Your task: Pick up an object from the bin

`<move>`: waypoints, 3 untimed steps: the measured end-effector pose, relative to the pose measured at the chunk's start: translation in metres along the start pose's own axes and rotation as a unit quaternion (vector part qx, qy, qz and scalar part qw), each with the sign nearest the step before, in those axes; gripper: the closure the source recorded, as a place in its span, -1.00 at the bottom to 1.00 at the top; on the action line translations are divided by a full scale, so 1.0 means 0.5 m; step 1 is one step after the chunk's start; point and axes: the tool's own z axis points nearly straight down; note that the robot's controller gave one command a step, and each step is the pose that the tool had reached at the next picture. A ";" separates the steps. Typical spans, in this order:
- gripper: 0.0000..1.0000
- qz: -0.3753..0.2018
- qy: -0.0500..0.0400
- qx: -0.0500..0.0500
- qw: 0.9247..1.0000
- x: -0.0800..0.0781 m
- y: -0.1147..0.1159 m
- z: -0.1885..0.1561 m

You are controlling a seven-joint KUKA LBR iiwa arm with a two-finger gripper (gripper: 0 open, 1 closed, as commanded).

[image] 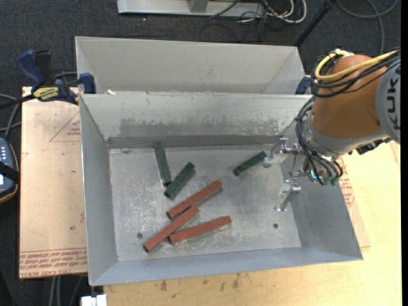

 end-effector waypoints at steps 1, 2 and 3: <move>-1.00 -0.001 -0.004 0.000 1.000 -0.003 0.001 -0.009; -1.00 0.035 -0.008 0.001 0.999 -0.042 -0.002 0.030; -1.00 0.008 -0.005 0.001 1.000 -0.107 0.029 0.097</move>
Offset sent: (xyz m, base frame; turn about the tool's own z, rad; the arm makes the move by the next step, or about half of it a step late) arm 0.0478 -0.0015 -0.0582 0.1783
